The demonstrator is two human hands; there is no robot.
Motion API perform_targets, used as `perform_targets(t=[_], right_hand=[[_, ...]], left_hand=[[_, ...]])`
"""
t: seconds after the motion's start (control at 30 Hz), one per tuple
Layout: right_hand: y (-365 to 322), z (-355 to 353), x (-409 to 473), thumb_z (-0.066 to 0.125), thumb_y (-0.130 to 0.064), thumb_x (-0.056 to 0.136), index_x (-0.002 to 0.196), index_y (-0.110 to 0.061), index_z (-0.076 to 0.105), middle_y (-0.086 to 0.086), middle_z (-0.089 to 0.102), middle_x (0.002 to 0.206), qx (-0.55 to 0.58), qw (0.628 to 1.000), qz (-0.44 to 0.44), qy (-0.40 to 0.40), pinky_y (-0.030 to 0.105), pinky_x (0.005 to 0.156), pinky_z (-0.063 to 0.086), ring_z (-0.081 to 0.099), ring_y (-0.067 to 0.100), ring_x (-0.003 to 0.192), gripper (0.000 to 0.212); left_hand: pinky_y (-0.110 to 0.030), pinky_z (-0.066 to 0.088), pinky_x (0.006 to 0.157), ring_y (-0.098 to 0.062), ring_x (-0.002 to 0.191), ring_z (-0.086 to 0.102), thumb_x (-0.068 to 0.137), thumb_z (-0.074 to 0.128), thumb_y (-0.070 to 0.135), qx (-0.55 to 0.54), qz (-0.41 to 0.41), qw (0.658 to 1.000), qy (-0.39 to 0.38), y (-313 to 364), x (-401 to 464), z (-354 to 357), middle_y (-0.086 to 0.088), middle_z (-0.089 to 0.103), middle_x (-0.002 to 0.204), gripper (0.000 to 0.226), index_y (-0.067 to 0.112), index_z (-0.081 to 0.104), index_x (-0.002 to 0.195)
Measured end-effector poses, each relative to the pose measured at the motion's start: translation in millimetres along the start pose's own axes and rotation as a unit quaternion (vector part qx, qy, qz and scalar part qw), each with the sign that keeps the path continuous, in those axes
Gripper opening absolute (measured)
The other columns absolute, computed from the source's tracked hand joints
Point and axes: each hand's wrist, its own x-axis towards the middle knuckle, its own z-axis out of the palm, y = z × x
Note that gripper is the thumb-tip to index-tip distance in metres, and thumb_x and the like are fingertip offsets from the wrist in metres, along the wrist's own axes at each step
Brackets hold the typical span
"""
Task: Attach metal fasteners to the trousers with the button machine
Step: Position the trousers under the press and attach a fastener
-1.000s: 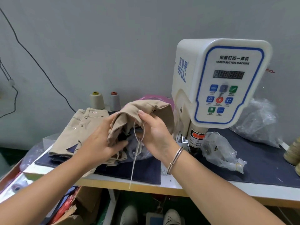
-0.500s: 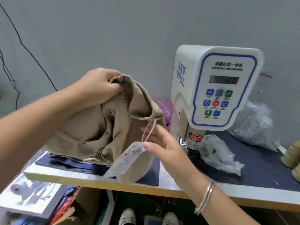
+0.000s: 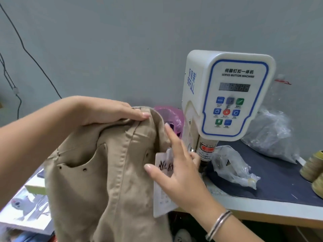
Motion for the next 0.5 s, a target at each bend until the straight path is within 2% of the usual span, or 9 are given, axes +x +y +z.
perform_targets(t=[0.07, 0.13, 0.17, 0.27, 0.3, 0.33, 0.4, 0.47, 0.5], right_hand=[[7, 1, 1, 0.05, -0.071, 0.072, 0.132, -0.061, 0.029, -0.038, 0.044, 0.105, 0.046, 0.995, 0.064, -0.068, 0.021, 0.1, 0.027, 0.031, -0.023, 0.107, 0.065], [15, 3, 0, 0.058, -0.058, 0.078, 0.103, -0.038, 0.059, -0.021, 0.051, 0.096, 0.033, 0.993, 0.077, -0.083, 0.025, 0.089, 0.042, 0.046, -0.006, 0.098, 0.033], [17, 4, -1, 0.061, -0.05, 0.081, 0.085, -0.028, 0.061, -0.016, 0.047, 0.091, 0.013, 0.994, 0.074, -0.076, 0.023, 0.085, 0.042, 0.046, 0.001, 0.093, 0.022], [20, 1, -3, 0.065, -0.035, 0.083, 0.06, -0.003, 0.053, -0.007, 0.041, 0.084, 0.085, 0.994, 0.053, -0.048, 0.023, 0.078, 0.039, 0.045, 0.009, 0.085, 0.041], [19, -2, -3, 0.064, -0.034, 0.081, 0.061, 0.001, 0.054, -0.007, 0.044, 0.082, 0.178, 0.982, 0.042, -0.056, 0.025, 0.075, 0.042, 0.048, 0.009, 0.08, 0.042], [15, -6, -3, 0.063, -0.035, 0.08, 0.064, 0.0, 0.057, -0.008, 0.048, 0.081, 0.282, 0.955, 0.03, -0.085, 0.027, 0.072, 0.045, 0.051, 0.009, 0.076, 0.039], [11, -14, -2, 0.059, -0.031, 0.084, 0.079, -0.012, 0.066, -0.008, 0.057, 0.083, 0.471, 0.867, 0.005, -0.165, 0.022, 0.067, 0.045, 0.054, 0.009, 0.073, 0.021], [8, -19, 3, 0.05, -0.019, 0.088, 0.099, -0.017, 0.068, -0.005, 0.064, 0.09, 0.565, 0.804, 0.016, -0.185, 0.021, 0.07, 0.049, 0.059, 0.009, 0.079, 0.021], [9, -21, 7, 0.044, -0.009, 0.088, 0.104, -0.018, 0.067, -0.003, 0.065, 0.093, 0.561, 0.807, 0.025, -0.183, 0.022, 0.073, 0.05, 0.061, 0.01, 0.084, 0.029]], left_hand=[[-0.025, 0.054, 0.068, -0.018, 0.084, 0.07, 0.064, 0.061, 0.064, -0.003, 0.026, 0.998, -0.057, -3, -1, 3, -0.009, 0.073, 0.086, 0.049, 0.02, 0.077, 0.079], [-0.014, 0.047, 0.053, -0.005, 0.062, 0.066, 0.061, 0.063, 0.06, -0.023, 0.027, 0.992, -0.117, -9, 3, 8, 0.008, 0.069, 0.064, 0.034, 0.028, 0.073, 0.06], [-0.013, 0.046, 0.052, -0.004, 0.059, 0.065, 0.062, 0.066, 0.057, -0.03, 0.031, 0.991, -0.128, -10, 3, 9, 0.01, 0.068, 0.063, 0.03, 0.027, 0.072, 0.058], [-0.018, 0.048, 0.058, -0.01, 0.061, 0.063, 0.067, 0.077, 0.038, 0.011, 0.043, 0.989, -0.139, -20, 9, 7, 0.008, 0.067, 0.065, 0.02, 0.023, 0.067, 0.059], [-0.021, 0.049, 0.062, -0.012, 0.065, 0.064, 0.067, 0.069, 0.029, 0.035, 0.047, 0.989, -0.137, -21, 8, 8, 0.006, 0.068, 0.068, 0.007, 0.022, 0.068, 0.064], [-0.024, 0.049, 0.065, -0.013, 0.067, 0.063, 0.064, 0.059, 0.021, 0.052, 0.056, 0.988, -0.131, -21, 8, 9, 0.005, 0.068, 0.07, 0.011, 0.023, 0.069, 0.068], [-0.027, 0.042, 0.065, -0.013, 0.064, 0.054, 0.056, 0.045, 0.008, 0.041, 0.095, 0.99, -0.095, -23, 9, 16, 0.0, 0.059, 0.067, 0.022, 0.022, 0.063, 0.06], [-0.028, 0.038, 0.066, -0.015, 0.066, 0.047, 0.062, 0.043, 0.0, -0.054, 0.147, 0.985, -0.066, -26, 11, 24, -0.007, 0.054, 0.072, 0.025, 0.02, 0.051, 0.05], [-0.026, 0.04, 0.066, -0.014, 0.066, 0.046, 0.067, 0.046, -0.003, -0.116, 0.177, 0.975, -0.063, -28, 13, 26, -0.005, 0.054, 0.076, 0.031, 0.02, 0.048, 0.047]])
